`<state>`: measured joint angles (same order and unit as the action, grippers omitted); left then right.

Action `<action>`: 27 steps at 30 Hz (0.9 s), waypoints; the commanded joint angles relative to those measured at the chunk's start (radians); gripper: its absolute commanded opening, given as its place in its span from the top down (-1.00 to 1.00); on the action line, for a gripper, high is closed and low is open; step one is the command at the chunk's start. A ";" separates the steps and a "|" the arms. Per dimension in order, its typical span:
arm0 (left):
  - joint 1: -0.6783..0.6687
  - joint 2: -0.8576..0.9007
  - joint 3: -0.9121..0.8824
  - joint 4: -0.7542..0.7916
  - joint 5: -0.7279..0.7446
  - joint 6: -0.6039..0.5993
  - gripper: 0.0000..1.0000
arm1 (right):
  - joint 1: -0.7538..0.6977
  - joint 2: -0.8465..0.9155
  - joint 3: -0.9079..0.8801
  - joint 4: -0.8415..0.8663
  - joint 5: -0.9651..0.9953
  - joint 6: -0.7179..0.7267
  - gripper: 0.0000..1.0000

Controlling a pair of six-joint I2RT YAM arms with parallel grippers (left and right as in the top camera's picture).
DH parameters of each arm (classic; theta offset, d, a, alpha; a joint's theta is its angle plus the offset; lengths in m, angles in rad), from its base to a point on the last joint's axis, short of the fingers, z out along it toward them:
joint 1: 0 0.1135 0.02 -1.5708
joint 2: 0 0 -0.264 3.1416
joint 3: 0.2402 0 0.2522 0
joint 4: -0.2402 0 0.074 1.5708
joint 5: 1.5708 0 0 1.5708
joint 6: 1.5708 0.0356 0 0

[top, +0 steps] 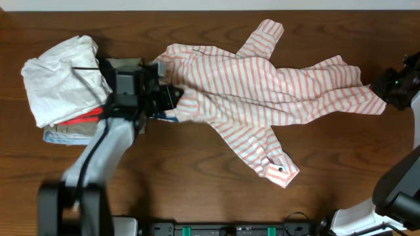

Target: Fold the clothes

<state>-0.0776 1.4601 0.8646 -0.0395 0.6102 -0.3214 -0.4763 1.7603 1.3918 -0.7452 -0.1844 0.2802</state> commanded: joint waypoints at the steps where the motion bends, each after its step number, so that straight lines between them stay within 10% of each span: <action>1: 0.005 -0.138 0.023 -0.036 -0.112 -0.002 0.88 | 0.006 0.002 -0.001 -0.009 -0.004 -0.008 0.97; 27: 0.005 -0.137 0.023 0.048 -0.550 0.002 0.88 | 0.011 0.005 -0.001 0.122 -0.030 0.037 0.98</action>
<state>-0.0803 1.2617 0.8665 -0.0139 0.1459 -0.3180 -0.4721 1.7603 1.3914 -0.6533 -0.2272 0.2901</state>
